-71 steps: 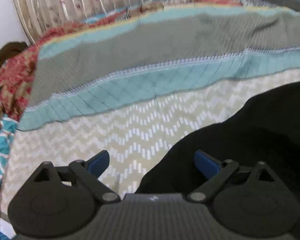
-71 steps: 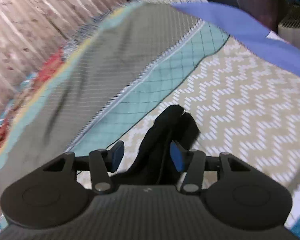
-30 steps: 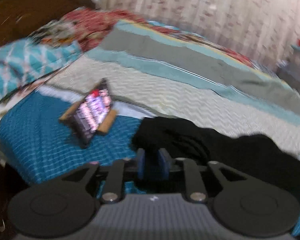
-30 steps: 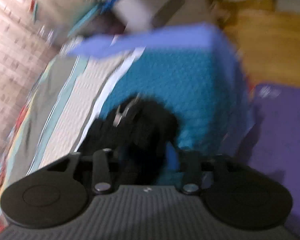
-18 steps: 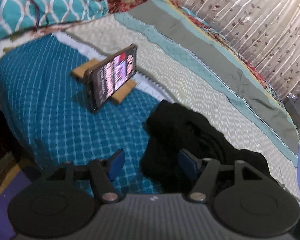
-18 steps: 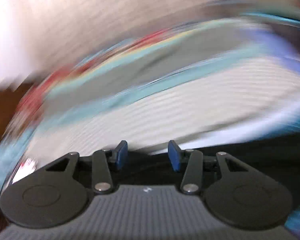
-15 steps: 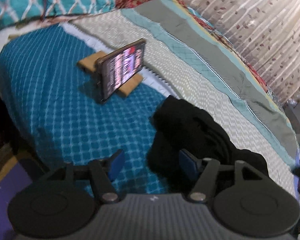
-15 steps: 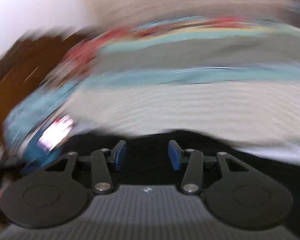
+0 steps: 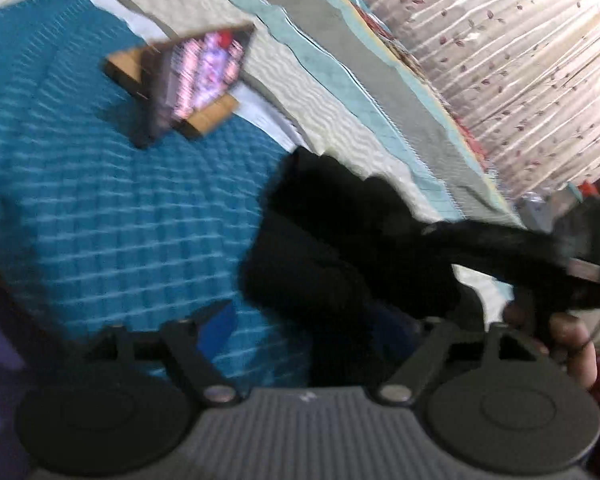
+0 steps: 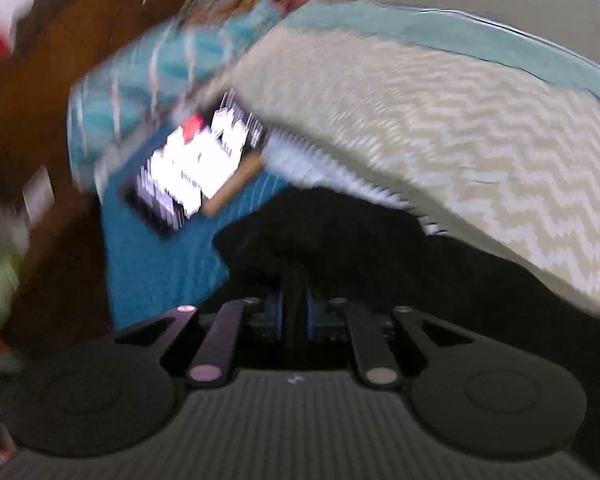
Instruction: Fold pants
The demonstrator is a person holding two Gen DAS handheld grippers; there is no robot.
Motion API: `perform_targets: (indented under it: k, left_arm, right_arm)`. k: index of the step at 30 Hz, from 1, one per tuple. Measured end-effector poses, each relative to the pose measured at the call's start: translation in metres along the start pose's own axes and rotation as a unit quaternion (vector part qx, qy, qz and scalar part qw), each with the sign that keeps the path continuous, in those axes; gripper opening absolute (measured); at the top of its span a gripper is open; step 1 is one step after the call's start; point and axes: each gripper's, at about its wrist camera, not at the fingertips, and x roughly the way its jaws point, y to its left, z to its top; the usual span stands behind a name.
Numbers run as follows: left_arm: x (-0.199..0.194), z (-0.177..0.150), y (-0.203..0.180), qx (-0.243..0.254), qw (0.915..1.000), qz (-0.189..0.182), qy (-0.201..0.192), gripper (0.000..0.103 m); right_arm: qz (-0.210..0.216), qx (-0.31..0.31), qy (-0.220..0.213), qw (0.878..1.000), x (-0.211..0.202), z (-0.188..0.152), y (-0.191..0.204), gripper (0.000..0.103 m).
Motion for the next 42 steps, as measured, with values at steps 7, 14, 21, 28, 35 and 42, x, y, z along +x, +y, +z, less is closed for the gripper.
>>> perform_targets:
  k: [7,14,21,28,35,42]
  left_arm:
    - [0.041,0.024,0.003,-0.045,0.9985,-0.031,-0.010,0.013]
    - [0.002,-0.002,-0.009,0.101,0.9891,0.067,-0.083,0.019]
    - [-0.036,-0.026,0.052,-0.017,0.9984,0.040,-0.038,0.042]
    - [-0.042,0.030,0.003,0.105,0.9842,0.087,-0.113,0.090]
    - [0.044,0.053,-0.062,0.295,0.9461,0.122,-0.051,0.097]
    - [0.073,0.028,-0.075,0.374,0.9122,0.163,-0.036,0.030]
  right_arm:
    - [0.106,0.054,-0.070,0.990,-0.057,-0.003,0.002,0.013]
    - [0.175,0.005,0.019,0.984,-0.022,-0.042,0.042,0.013]
    - [0.134,0.008,0.118,0.984,0.052,-0.084,0.054,0.024]
    - [0.117,-0.003,-0.003,0.993,-0.031,-0.052,0.028,0.042]
    - [-0.105,0.035,-0.088,0.990,-0.124,-0.059,-0.061,0.076]
    - [-0.181,0.015,0.029,0.983,-0.066,-0.071,-0.091,0.011]
